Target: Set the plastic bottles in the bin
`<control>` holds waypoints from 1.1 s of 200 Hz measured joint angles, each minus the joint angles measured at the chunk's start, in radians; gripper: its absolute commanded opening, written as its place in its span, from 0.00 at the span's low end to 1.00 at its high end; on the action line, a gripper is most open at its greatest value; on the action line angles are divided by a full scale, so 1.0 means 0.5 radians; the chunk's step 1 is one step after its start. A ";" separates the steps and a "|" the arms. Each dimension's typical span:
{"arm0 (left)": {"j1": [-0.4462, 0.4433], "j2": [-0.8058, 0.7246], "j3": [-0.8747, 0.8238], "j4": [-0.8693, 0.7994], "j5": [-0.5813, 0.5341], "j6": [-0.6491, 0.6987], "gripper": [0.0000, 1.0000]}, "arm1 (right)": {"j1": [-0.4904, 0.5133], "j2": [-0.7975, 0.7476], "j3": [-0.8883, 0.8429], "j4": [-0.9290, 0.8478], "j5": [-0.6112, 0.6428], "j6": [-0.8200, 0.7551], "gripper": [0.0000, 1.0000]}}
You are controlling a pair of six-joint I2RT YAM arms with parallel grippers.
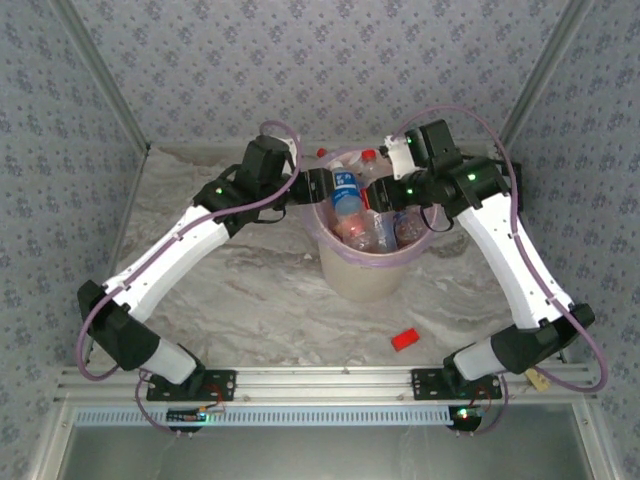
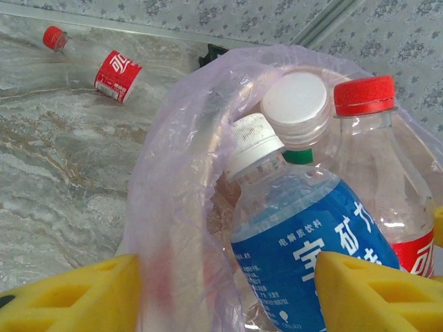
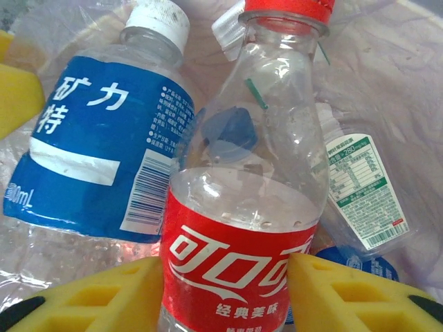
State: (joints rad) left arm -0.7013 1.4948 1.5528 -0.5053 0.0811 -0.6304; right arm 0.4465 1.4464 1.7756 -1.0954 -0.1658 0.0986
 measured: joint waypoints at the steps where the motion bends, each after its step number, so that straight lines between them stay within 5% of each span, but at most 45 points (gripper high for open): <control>1: 0.000 0.000 0.000 -0.001 0.000 0.001 0.67 | -0.002 -0.002 0.001 0.001 0.000 0.002 0.58; 43: 0.016 -0.005 0.019 -0.001 0.001 0.010 0.69 | -0.302 -0.101 0.053 0.003 -0.045 0.055 0.76; 104: 0.030 -0.025 0.105 -0.035 -0.007 0.040 0.69 | -0.730 -0.223 0.011 0.008 -0.153 0.096 0.70; 220: 0.210 -0.130 -0.184 -0.040 0.072 0.003 0.68 | -0.558 -0.195 -0.464 0.179 -0.603 0.195 0.57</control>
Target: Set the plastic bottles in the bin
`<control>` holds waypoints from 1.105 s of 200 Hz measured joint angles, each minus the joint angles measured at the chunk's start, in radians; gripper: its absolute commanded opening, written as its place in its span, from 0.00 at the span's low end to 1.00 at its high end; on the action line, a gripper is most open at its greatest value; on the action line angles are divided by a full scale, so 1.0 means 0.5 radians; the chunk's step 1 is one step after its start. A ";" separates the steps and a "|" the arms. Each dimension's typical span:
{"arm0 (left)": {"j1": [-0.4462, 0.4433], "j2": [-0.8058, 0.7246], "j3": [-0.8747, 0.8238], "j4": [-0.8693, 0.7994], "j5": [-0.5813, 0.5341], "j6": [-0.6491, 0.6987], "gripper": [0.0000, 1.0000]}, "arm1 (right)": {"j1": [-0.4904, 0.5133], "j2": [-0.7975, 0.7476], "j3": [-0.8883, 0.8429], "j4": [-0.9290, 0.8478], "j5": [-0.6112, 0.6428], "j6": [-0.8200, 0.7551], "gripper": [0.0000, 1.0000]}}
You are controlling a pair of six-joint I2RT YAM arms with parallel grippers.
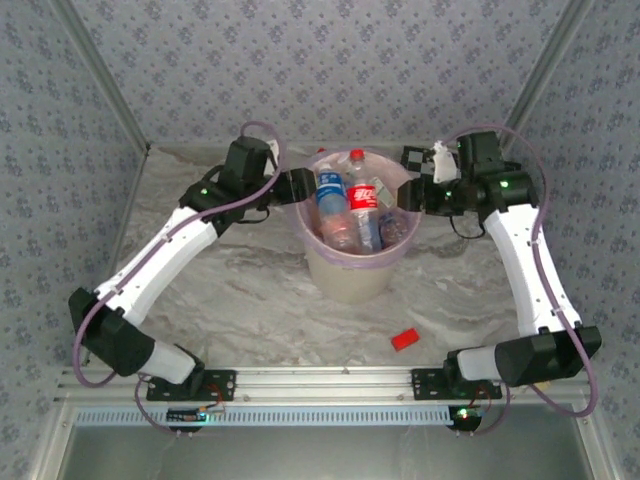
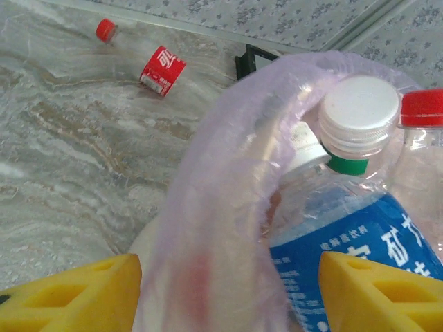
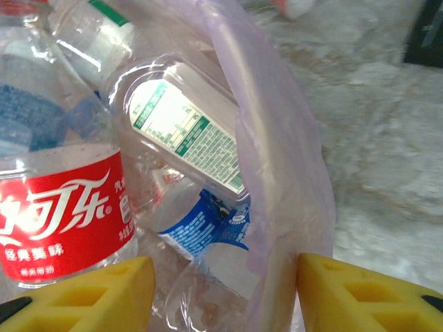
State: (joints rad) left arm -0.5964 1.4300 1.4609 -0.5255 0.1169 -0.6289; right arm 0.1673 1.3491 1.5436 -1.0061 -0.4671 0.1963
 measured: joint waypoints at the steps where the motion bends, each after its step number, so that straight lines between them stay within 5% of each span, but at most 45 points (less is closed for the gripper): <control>1: 0.004 -0.011 -0.011 0.000 0.002 -0.004 0.68 | 0.006 0.000 -0.002 0.005 -0.004 0.002 0.57; 35: 0.179 -0.301 -0.217 -0.048 0.060 -0.056 0.69 | 0.244 0.069 -0.020 0.201 0.003 0.121 0.56; 80: 0.797 -0.781 -0.346 -0.255 0.172 -0.090 0.71 | 0.683 0.369 0.066 0.568 0.143 0.334 0.57; 119: 1.032 -0.921 -0.346 -0.483 0.227 -0.031 0.71 | 0.872 0.706 0.406 0.706 0.195 0.360 0.73; 162: 1.050 -0.864 -0.399 -0.562 0.237 0.000 0.71 | 0.768 0.685 0.667 0.585 0.369 0.152 0.82; 221: 1.051 -0.826 -0.468 -0.567 0.259 -0.005 0.67 | 0.266 0.594 0.702 0.457 0.481 -0.168 0.88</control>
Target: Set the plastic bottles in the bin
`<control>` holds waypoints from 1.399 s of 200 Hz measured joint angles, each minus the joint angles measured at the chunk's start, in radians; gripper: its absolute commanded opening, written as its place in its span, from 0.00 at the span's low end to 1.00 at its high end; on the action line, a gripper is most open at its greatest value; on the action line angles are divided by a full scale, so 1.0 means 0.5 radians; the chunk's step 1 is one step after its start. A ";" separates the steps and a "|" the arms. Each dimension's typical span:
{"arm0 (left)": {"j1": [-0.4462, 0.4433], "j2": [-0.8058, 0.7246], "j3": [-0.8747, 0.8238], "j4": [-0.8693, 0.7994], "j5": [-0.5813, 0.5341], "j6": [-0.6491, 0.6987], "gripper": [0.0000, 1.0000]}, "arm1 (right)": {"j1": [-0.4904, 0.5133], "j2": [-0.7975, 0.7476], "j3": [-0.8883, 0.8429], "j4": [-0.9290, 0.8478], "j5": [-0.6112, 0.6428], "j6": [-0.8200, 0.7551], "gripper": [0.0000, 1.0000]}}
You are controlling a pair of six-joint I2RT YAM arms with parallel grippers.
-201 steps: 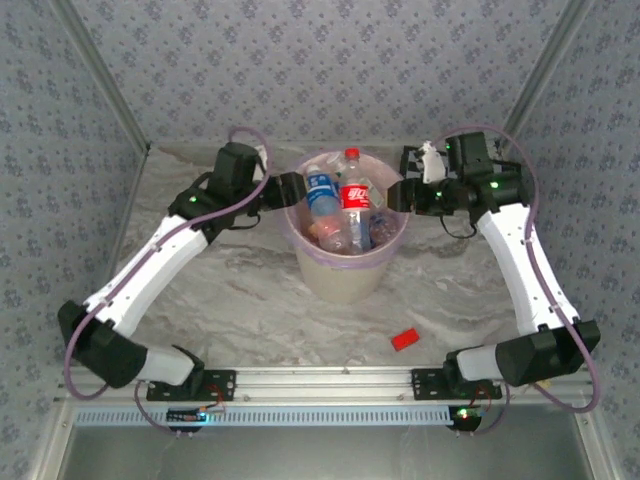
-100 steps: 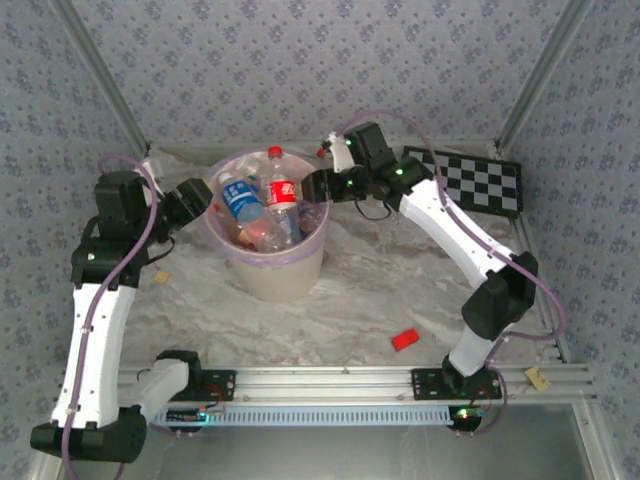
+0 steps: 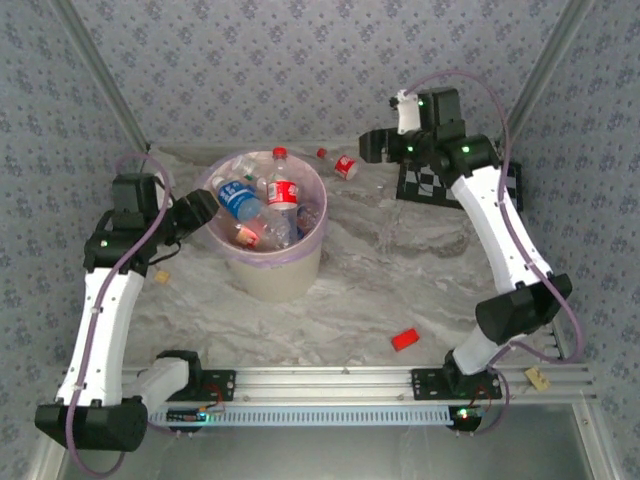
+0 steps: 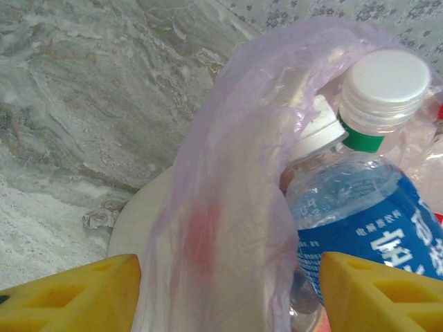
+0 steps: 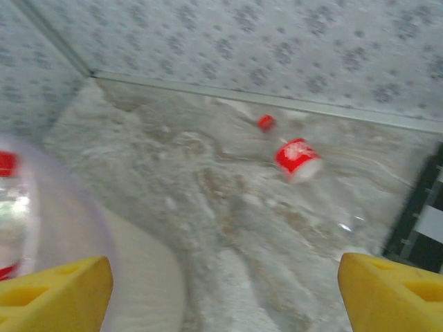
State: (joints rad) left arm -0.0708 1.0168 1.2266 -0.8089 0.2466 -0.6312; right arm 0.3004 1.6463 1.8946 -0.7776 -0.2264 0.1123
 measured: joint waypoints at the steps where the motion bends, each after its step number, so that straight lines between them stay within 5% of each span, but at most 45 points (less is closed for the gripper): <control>1: 0.000 0.001 -0.001 0.000 0.002 0.001 0.66 | -0.004 0.005 0.005 -0.004 0.001 -0.004 0.88; 79: -0.127 0.060 -0.019 -0.002 -0.008 0.011 0.62 | -0.040 0.986 0.517 -0.140 0.183 -0.575 1.00; 128: -0.214 0.122 -0.018 -0.009 -0.075 0.040 0.60 | -0.014 1.624 1.099 -0.114 0.280 -0.632 1.00; 178: -0.231 0.159 0.034 -0.056 -0.105 0.057 0.60 | 0.047 1.968 1.299 -0.089 0.298 -0.630 0.99; 223: -0.243 0.159 0.040 -0.066 -0.119 0.058 0.60 | 0.069 2.064 1.340 -0.082 0.298 -0.601 0.86; 280: -0.253 0.159 0.040 -0.066 -0.122 0.079 0.60 | 0.059 2.068 1.340 -0.085 0.305 -0.569 0.54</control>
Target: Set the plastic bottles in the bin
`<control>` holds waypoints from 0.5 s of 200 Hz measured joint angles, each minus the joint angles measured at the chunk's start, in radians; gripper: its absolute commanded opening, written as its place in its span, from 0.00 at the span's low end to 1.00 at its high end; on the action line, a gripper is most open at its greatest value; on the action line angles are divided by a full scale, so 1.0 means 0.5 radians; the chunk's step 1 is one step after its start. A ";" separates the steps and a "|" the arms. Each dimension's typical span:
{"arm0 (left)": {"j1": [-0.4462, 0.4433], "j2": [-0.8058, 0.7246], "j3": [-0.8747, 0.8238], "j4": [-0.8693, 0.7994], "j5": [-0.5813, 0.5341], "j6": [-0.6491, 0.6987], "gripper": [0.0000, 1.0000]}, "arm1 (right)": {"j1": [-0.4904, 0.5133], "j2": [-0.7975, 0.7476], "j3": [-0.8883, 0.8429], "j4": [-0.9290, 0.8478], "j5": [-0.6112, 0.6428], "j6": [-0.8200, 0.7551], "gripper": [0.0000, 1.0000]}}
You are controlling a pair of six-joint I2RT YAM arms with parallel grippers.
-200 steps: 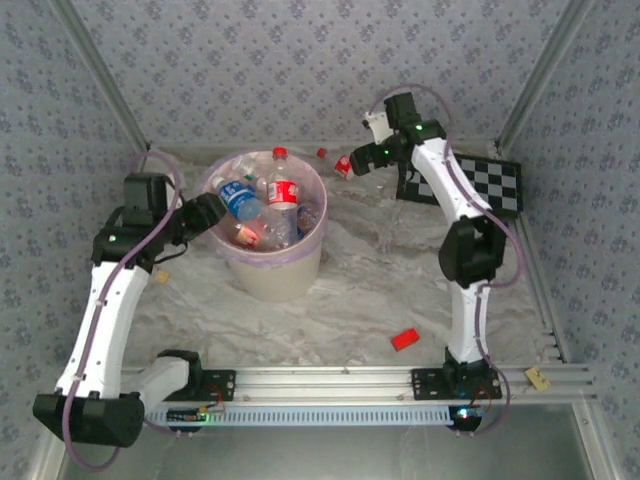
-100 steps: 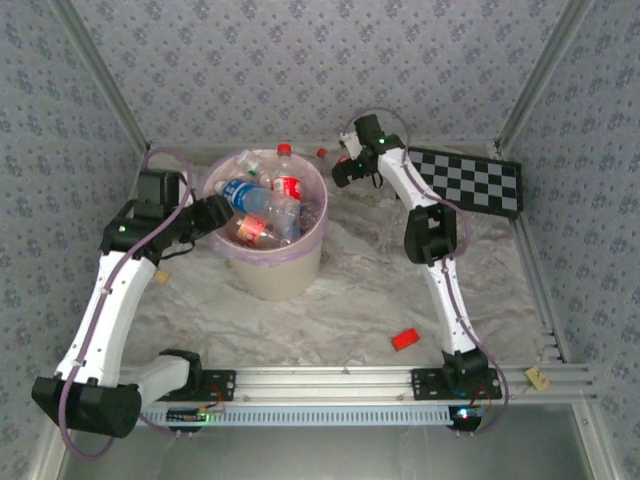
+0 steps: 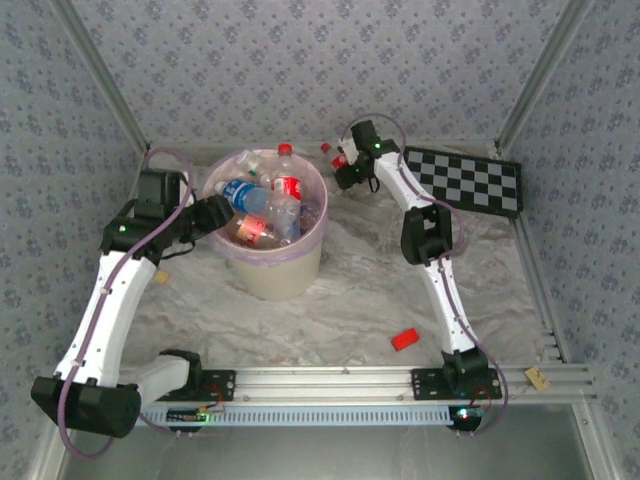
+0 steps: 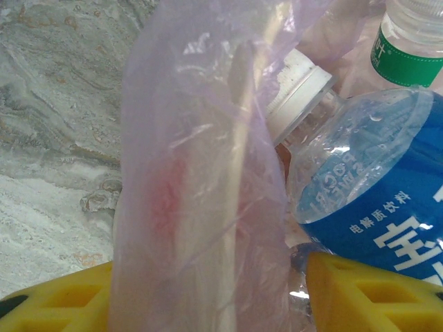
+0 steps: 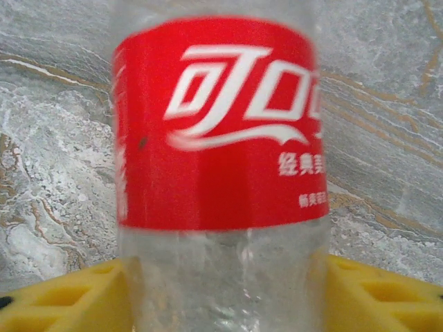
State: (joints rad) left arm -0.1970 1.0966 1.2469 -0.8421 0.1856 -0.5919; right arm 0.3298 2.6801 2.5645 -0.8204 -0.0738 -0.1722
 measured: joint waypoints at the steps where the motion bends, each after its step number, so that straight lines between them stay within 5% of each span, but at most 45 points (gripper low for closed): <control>1: 0.000 0.000 0.000 0.001 0.000 0.001 0.60 | 0.000 0.000 0.000 0.001 0.000 -0.006 0.53; 62: -0.081 0.003 0.000 0.002 0.002 0.000 0.60 | -0.012 -0.117 -0.054 -0.067 -0.002 0.070 0.21; 100: -0.176 0.047 0.004 0.036 0.003 -0.002 0.60 | -0.061 -0.502 -0.294 -0.100 -0.070 0.163 0.18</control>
State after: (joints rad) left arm -0.2852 1.1198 1.2488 -0.8242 0.1871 -0.5926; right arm 0.2993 2.4290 2.4172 -0.8703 -0.1089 -0.0906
